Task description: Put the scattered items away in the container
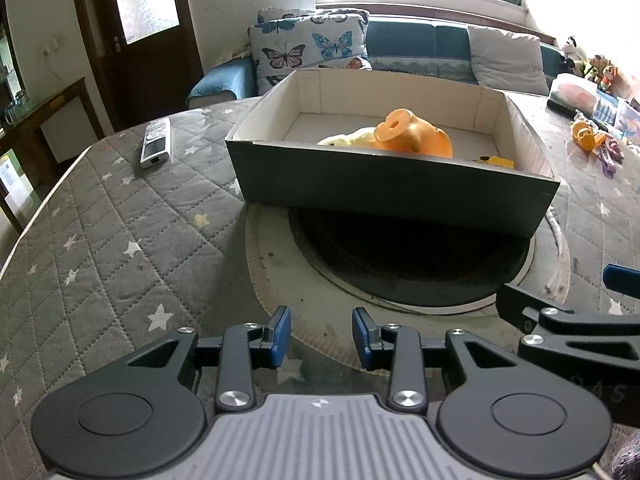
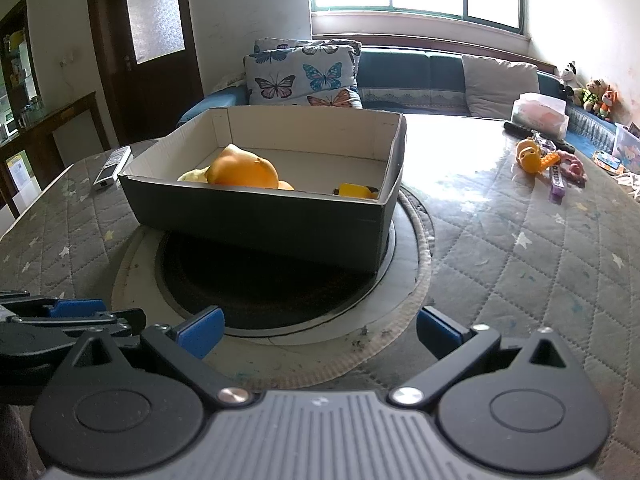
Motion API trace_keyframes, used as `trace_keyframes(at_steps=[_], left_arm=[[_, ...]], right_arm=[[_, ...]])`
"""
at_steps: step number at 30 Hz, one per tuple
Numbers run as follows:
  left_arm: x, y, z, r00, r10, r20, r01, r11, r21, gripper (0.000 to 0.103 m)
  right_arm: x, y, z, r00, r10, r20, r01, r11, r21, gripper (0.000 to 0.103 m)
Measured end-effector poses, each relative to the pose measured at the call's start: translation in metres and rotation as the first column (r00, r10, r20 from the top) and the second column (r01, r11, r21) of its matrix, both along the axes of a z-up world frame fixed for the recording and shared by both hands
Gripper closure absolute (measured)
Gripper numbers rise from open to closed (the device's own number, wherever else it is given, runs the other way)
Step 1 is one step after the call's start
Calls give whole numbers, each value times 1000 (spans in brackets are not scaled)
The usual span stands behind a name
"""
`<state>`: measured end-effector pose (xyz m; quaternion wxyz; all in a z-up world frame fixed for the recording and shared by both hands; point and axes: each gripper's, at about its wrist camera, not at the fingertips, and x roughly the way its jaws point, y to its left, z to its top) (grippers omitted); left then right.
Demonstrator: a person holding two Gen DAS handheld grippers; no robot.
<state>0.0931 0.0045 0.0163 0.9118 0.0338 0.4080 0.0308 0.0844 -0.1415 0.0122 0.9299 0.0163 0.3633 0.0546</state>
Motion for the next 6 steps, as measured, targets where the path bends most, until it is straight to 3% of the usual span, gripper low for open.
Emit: trace_keyframes(at_steps=[6], left_arm=[[2, 0, 1, 1000, 2, 9, -2, 1000, -2, 67]], right_arm=[[1, 0, -1, 1000, -1, 3, 1, 1000, 0, 0]])
